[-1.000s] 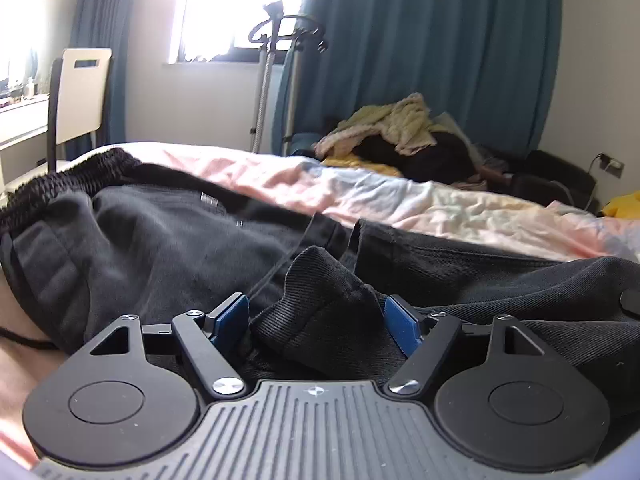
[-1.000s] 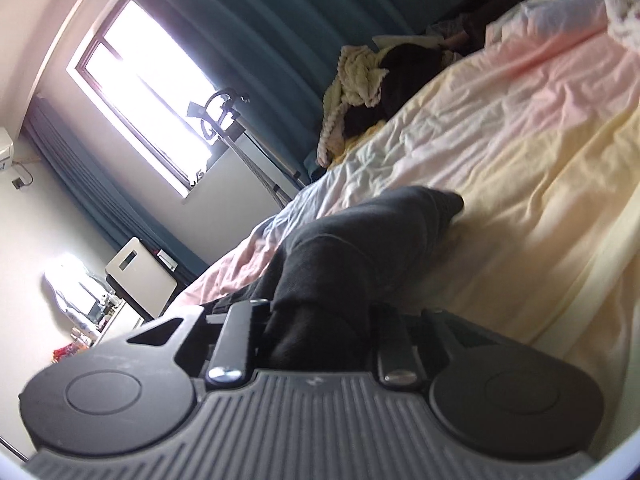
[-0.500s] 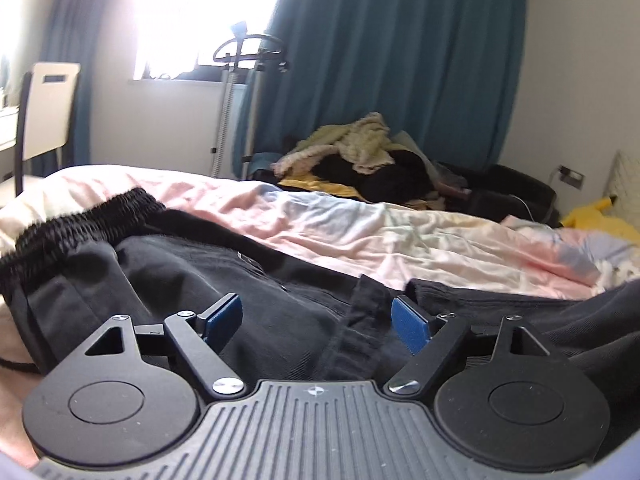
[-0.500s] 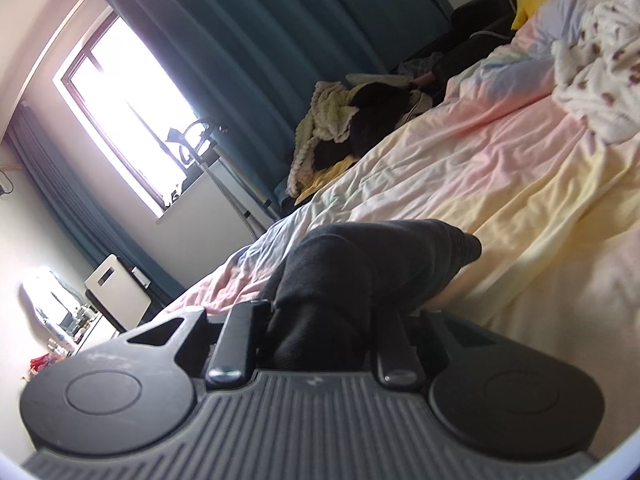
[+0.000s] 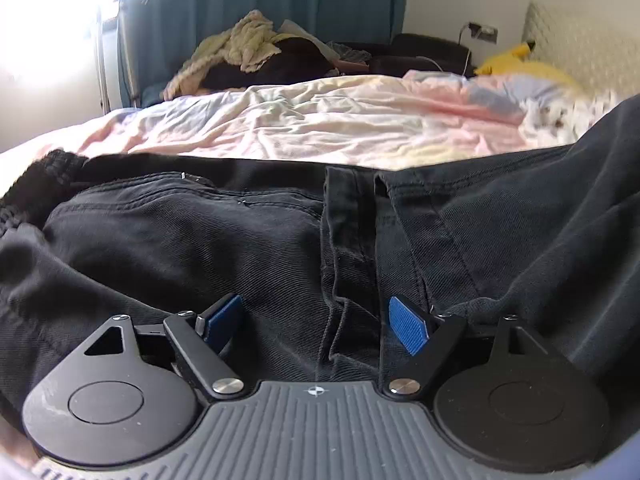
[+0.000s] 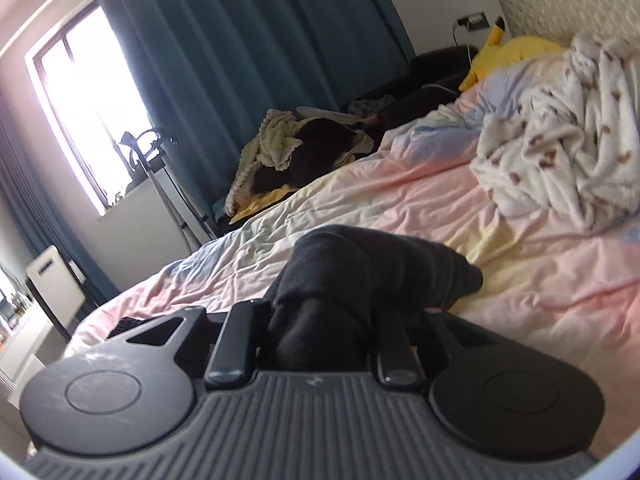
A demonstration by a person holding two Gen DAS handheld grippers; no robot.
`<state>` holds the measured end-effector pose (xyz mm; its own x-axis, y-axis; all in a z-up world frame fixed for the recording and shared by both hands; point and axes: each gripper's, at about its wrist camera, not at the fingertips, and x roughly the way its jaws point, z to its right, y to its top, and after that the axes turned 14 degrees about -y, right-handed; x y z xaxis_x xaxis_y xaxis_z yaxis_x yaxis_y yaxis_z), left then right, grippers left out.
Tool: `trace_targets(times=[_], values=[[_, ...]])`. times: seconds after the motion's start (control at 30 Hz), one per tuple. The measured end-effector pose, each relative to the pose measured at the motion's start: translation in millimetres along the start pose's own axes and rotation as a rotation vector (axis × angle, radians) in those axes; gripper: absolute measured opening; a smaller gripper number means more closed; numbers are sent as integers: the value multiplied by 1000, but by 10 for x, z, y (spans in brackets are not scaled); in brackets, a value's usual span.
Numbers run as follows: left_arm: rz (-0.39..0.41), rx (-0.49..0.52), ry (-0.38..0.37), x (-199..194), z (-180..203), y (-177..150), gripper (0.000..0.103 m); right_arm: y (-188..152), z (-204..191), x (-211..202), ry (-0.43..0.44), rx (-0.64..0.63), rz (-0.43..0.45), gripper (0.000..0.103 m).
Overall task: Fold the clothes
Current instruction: 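Lift the folded pants with both tools, pinching waistband and leg, then hold the pants bundle with the left tool while the right tool pinches the leg beside it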
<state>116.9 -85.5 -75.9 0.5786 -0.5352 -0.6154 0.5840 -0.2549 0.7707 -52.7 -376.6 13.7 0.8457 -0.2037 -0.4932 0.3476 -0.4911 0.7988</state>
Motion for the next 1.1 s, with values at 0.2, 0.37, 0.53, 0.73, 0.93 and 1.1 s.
trace_targets(times=[0.2,0.37,0.53,0.73,0.93,1.1], values=[[138,-205,34,-629,-415,206,84,257,-873,85,-7,-145,95,22],[299,-402,141,-1431,-1086,283,87,269,-1934,335,48,-296,155,23],[412,-693,337,-2050,-1963,112,87,-131,-3097,708,153,-464,134,24],[573,-950,358,-2328,-2552,-259,87,-1101,-4232,1352,230,-717,-15,24],[580,-973,300,-2257,-2692,-310,87,-1742,-4569,1682,221,-870,-38,30],[582,-947,257,-2181,-2645,-252,88,-1597,-4463,1471,331,-832,-27,71]])
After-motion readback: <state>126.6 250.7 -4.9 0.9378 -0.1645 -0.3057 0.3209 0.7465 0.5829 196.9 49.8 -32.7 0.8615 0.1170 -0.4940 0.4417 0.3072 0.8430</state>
